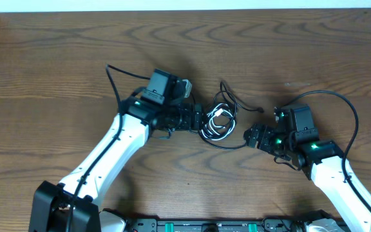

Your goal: Untangle cables

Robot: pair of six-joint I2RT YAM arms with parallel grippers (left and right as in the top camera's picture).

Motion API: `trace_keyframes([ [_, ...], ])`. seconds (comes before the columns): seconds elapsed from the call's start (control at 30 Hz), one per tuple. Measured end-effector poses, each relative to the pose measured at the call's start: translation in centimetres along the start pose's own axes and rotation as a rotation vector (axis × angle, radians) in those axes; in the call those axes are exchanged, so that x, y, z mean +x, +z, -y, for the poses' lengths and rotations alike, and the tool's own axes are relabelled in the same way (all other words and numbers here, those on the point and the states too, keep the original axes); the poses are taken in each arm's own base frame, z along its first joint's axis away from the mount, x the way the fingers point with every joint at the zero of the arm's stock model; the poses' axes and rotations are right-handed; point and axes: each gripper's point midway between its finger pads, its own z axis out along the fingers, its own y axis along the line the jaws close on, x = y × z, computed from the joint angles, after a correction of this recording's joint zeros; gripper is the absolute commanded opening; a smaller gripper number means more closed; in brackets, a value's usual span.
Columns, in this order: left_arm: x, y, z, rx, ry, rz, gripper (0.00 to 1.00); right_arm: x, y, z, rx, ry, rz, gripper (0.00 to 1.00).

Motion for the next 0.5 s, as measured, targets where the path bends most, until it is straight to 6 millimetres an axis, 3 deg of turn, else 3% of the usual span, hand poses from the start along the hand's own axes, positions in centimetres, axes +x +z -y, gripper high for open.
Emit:
trace_keyframes([
  [0.17,0.3,0.6,-0.1,-0.103,0.017,0.034,0.80,0.1,0.0,0.1,0.002,0.001,-0.002,0.89],
  [0.33,-0.7,1.5,0.3,-0.141,0.043,0.091,0.79,-0.1,0.0,0.3,0.015,0.001,0.006,0.88],
  [0.43,-0.7,3.1,-0.7,-0.176,0.031,0.071,0.60,-0.1,0.0,0.3,0.019,0.001,0.007,0.88],
  [0.5,-0.2,4.3,-1.7,-0.206,0.015,0.038,0.59,0.0,0.0,0.4,0.022,0.002,0.005,0.88],
])
